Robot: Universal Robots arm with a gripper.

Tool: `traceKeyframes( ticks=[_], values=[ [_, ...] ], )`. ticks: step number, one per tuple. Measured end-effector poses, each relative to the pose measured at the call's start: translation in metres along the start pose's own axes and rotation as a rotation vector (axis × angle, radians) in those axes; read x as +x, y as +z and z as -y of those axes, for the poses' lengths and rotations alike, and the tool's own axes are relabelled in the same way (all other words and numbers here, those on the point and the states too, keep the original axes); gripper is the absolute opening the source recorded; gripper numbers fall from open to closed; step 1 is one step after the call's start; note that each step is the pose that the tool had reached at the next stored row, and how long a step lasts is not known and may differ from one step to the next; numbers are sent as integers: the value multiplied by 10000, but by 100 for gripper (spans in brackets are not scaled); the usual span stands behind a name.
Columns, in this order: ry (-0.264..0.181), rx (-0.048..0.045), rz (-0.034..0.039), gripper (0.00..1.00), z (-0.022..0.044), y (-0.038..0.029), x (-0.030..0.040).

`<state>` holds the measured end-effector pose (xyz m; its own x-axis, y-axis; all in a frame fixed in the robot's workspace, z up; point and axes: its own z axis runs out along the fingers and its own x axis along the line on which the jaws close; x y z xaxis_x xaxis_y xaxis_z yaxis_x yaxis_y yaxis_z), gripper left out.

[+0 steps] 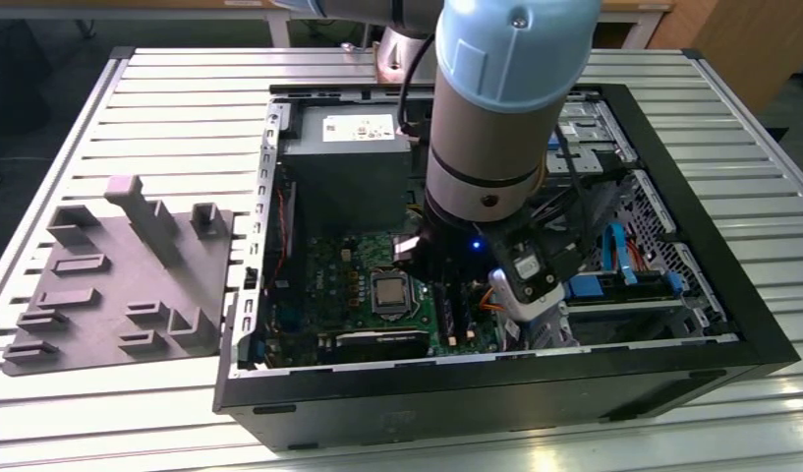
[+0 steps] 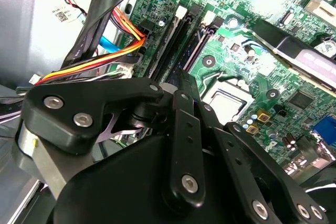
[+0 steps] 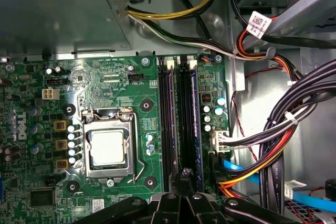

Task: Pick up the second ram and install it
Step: 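Press down the second ram until it locks into place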

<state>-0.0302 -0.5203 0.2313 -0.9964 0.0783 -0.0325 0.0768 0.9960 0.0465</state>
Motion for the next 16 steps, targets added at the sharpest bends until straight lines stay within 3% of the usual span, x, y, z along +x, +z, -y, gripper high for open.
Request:
traceKeyframes(
  ticks=[16],
  values=[
    [82,3,4,11,20,28,-1]
  ],
)
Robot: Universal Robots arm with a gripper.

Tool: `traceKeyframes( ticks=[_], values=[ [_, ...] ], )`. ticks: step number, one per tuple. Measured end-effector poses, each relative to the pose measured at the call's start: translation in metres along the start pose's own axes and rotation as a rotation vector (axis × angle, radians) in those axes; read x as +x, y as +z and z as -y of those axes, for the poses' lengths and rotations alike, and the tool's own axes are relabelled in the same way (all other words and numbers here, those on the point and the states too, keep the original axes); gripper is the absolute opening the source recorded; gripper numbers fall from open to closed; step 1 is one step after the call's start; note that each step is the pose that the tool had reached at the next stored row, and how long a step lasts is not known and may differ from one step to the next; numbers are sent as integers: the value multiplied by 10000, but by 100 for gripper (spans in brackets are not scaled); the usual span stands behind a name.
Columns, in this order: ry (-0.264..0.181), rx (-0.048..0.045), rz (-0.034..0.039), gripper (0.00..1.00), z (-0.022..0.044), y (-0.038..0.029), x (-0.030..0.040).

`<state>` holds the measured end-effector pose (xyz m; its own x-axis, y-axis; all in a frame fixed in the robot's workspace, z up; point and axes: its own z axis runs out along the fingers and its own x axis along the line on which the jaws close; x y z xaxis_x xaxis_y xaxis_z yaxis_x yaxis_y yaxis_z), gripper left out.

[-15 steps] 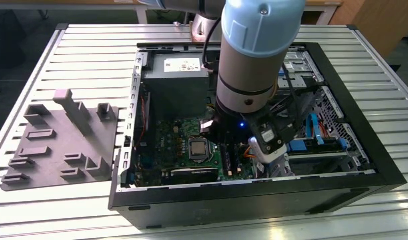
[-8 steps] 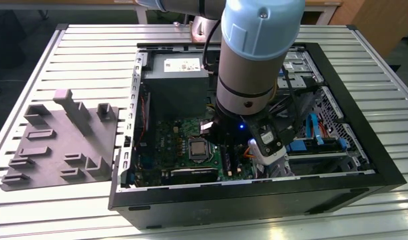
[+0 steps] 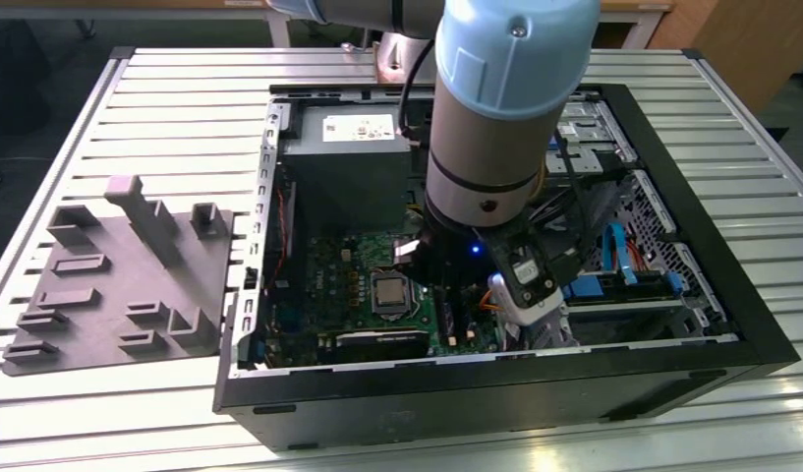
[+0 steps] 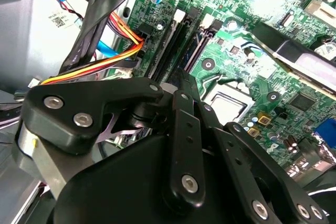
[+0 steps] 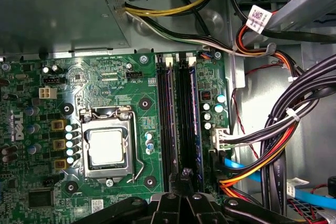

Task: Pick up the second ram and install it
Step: 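Press down the second ram until it locks into place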

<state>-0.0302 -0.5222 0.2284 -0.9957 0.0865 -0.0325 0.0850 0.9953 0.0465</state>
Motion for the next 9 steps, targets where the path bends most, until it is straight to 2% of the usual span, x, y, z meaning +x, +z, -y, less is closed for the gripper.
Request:
traceKeyframes(
  ticks=[9],
  values=[
    [0,0,0,11,4,30,1]
  ],
)
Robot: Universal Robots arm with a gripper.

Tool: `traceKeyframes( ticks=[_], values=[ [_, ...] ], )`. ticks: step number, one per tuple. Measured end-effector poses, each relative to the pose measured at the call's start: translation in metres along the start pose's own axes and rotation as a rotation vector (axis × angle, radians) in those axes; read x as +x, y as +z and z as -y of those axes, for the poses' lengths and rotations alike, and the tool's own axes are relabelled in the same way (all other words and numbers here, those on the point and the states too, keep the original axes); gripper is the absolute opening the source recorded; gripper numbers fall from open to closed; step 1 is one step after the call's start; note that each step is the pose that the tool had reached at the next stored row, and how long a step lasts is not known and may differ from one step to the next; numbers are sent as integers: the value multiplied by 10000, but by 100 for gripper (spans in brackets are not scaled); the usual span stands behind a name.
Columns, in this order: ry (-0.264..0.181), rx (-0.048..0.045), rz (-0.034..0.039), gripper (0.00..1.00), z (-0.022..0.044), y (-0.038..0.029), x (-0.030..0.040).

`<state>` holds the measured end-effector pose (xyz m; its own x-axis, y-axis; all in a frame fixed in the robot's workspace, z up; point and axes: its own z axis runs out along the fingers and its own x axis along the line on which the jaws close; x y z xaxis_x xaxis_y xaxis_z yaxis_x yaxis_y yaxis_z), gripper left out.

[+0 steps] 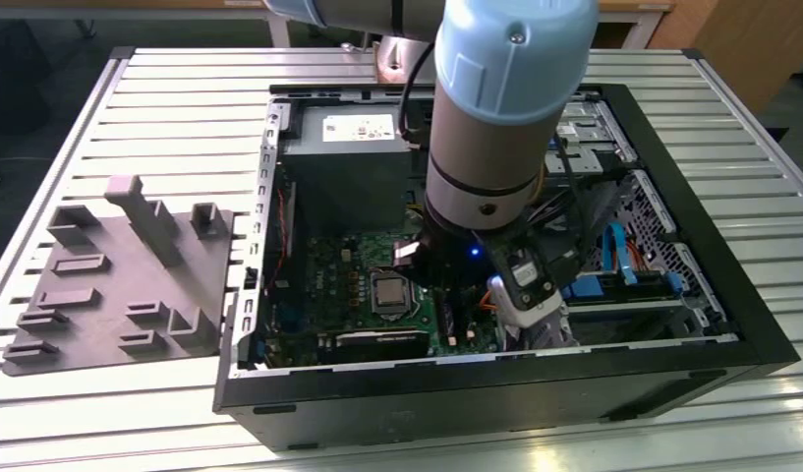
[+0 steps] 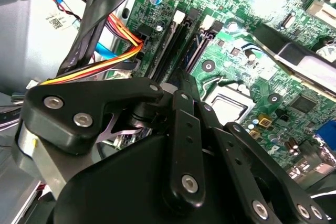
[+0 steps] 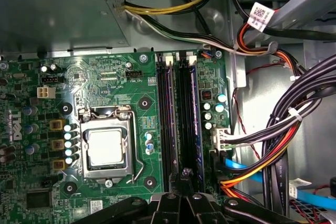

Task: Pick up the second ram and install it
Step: 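Press down the second ram until it locks into place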

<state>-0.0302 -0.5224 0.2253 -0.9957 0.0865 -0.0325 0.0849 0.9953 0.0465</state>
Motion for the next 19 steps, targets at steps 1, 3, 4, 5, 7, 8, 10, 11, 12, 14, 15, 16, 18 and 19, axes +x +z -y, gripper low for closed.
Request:
traceKeyframes(
  ticks=[1,3,4,5,7,8,10,11,12,14,15,16,18,19],
  values=[
    [0,-1,0,11,0,5,0],
    [0,1,0,11,1,12,0],
    [0,2,0,11,1,15,1],
    [0,3,0,11,1,14,0],
    [0,2,0,11,1,15,0],
    [0,1,0,11,1,16,0],
    [0,1,0,11,1,17,0],
    [0,-3,1,11,1,23,1],
    [0,-3,1,11,1,27,1],
    [0,1,0,11,2,32,1],
    [0,1,0,11,2,35,1],
    [0,0,0,11,2,38,1],
    [0,2,0,11,2,38,1],
    [0,2,0,11,2,39,1]
  ],
)
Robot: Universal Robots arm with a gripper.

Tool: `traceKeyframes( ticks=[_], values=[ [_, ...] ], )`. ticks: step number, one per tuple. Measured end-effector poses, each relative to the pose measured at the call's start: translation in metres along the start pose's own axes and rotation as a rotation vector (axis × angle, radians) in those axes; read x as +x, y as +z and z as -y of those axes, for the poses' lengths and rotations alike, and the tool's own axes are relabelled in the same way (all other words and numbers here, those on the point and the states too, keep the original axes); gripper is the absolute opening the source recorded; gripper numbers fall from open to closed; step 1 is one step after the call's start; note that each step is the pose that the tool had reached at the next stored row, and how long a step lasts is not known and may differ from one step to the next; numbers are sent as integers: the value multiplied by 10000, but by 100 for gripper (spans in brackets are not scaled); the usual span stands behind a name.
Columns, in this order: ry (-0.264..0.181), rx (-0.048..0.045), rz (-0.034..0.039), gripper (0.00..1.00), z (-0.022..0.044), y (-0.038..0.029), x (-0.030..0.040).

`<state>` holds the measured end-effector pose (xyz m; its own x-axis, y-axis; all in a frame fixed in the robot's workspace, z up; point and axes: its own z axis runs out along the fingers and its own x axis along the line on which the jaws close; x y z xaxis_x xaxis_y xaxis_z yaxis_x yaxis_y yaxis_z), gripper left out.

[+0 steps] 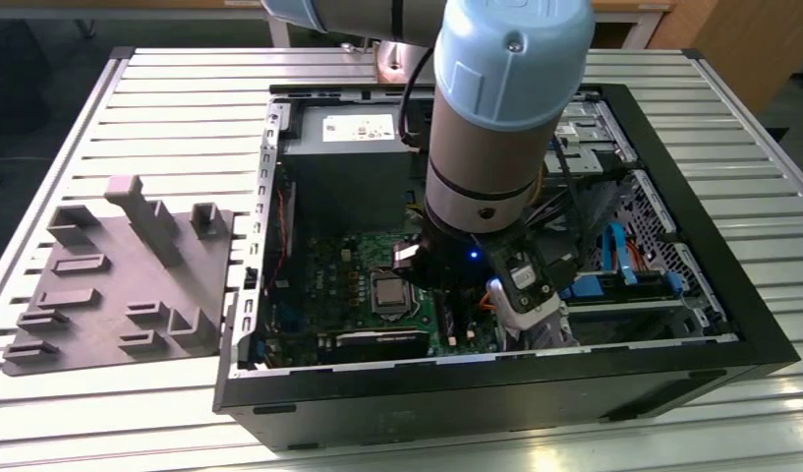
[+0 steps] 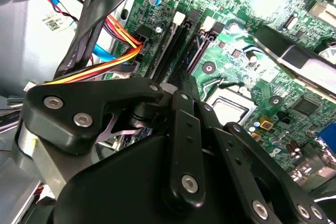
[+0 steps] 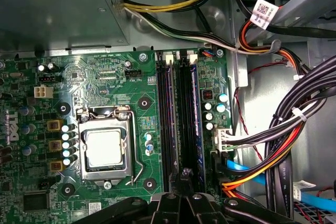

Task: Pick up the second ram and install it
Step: 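Press down the second ram until it locks into place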

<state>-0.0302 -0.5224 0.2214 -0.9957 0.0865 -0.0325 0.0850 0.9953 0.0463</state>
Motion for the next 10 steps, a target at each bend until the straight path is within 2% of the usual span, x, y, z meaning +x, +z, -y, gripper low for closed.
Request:
traceKeyframes(
  ticks=[10],
  values=[
    [0,1,0,11,2,30,1]
  ],
)
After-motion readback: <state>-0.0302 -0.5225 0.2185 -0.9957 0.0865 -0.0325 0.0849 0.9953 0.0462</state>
